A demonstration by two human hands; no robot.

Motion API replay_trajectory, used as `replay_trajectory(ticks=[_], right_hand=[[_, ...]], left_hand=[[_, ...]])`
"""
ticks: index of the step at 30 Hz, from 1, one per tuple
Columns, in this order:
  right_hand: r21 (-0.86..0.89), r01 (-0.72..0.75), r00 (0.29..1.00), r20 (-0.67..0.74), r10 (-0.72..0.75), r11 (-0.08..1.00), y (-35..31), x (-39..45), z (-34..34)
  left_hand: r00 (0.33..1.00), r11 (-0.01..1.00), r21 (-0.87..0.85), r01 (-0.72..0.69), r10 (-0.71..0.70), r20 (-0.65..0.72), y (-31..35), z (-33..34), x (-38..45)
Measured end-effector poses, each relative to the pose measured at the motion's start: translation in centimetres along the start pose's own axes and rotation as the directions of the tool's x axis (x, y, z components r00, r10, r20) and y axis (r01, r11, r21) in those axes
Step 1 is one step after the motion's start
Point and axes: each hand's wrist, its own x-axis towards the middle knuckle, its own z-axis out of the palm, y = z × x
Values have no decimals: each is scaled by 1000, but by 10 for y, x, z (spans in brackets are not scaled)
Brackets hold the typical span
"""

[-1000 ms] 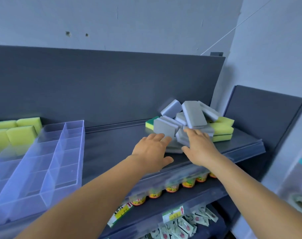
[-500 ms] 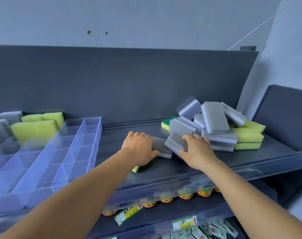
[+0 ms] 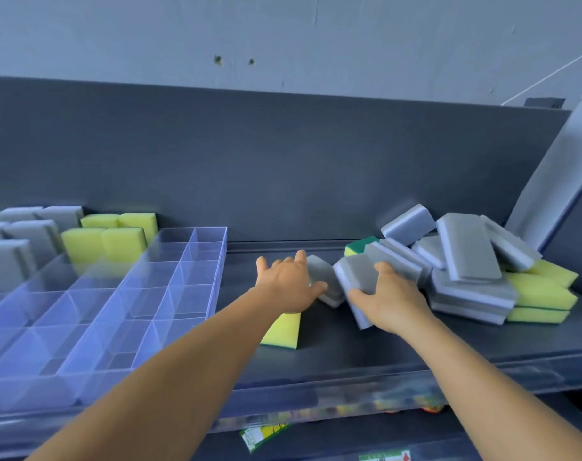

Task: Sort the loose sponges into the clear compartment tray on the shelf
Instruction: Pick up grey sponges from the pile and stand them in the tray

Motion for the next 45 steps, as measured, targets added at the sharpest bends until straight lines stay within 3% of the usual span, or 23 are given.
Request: replay_trajectory(ticks=[4, 8, 11, 15, 21, 25, 30, 39, 45], right_hand=[[3, -29, 991, -132, 29, 1000, -3, 7, -1], [-70, -70, 995, -76, 64, 995, -1, 14, 7], [-38, -65, 997, -46, 63, 997, 2, 17, 12], [100, -15, 999, -42, 19, 995, 7, 16, 12], [341, 118, 991, -104, -87, 933, 4, 8, 4], [454, 165, 973, -221, -69, 876, -4, 6, -9], [415, 250, 963, -198, -182, 875, -34, -7, -18], [524, 421, 907, -242, -345, 740, -122, -53, -15], [516, 547, 823, -185, -537, 659, -198, -89, 5]], left_hand=[[997, 999, -29, 38, -36, 68, -1, 3, 13], [990, 995, -51, 89, -83, 112, 0, 7, 21], [997, 974, -214, 77, -71, 35, -2, 9, 21], [996, 855, -518, 11, -54, -68, -3, 2, 15], [979, 749, -655, -95, -48, -197, 3, -29, 0], [963, 742, -656, -139, -54, -265, -7, -50, -17], [945, 766, -618, -178, -41, -323, -29, -70, -51], [883, 797, -571, -198, -107, -457, -101, -113, -108], [870, 836, -524, -165, -127, -477, -173, -136, -148]])
